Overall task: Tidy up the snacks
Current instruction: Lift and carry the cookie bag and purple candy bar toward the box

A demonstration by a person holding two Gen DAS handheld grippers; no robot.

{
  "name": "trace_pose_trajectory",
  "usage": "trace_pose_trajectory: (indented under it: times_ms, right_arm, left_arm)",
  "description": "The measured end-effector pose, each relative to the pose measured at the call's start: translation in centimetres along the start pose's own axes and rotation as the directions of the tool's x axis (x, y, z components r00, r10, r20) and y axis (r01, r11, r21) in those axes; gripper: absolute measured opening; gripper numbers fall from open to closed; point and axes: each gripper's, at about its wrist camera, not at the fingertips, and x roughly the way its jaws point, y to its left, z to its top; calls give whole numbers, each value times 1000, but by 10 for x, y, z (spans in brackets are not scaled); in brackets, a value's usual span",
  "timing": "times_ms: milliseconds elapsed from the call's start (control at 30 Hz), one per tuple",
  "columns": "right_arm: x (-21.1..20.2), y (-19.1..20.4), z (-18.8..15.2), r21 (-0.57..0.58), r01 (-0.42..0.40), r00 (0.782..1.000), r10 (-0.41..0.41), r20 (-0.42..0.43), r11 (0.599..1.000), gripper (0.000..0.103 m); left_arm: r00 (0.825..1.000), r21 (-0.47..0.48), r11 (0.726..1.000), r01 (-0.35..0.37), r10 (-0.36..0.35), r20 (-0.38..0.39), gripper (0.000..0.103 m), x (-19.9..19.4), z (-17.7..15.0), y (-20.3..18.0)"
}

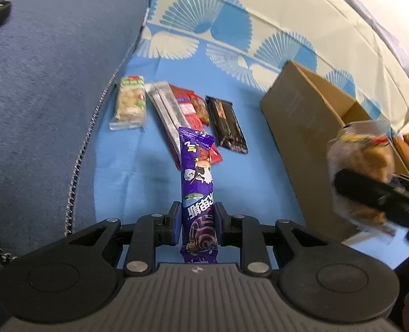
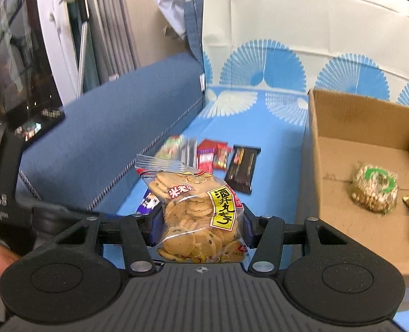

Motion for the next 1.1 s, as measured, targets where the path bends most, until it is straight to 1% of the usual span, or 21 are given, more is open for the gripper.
trace_pose_trajectory:
  times_ms: [133,300,400,500,567,633,767,933,1100]
  right_arm:
    - [-8,-7,11,28,-11,999,10,36,1000,55]
    - [-15,-20,22,66,-12,997,7,70,998,55]
    - [-16,-28,26,102,-12,997,4,83,995,55]
    - [-18,-36,31,126,6,995,-18,94,992,55]
    - [-20,-38,34,117,44,993,-56,104,992,55]
    - [-22,-41,37,112,76,989,-89,114,991,55]
    - [-25,-51,41,135,118,982,-135,132,984,55]
    - [-28,-68,45,166,184,971,-206,125,969,55]
    - [-33,-88,48,193,249,953,-276,127,949,55]
  left_arm:
    - [1000,-13,1000,-16,16,20,26,-2,3,1]
    - [997,-11,998,-60,60,41,26,-3,7,-2]
    - [995,-35,996,-79,81,57,26,-6,11,0]
    - [993,-83,993,-88,94,75,26,-7,15,0]
    - [992,-108,991,-83,92,86,26,-8,21,-4]
    - [990,-110,991,-78,90,105,26,-8,29,-16]
    - [985,-82,996,-44,57,161,26,-9,54,-48]
    - [972,-29,999,18,-11,237,26,-11,86,-97]
    - [958,50,996,80,-91,271,26,-7,105,-149]
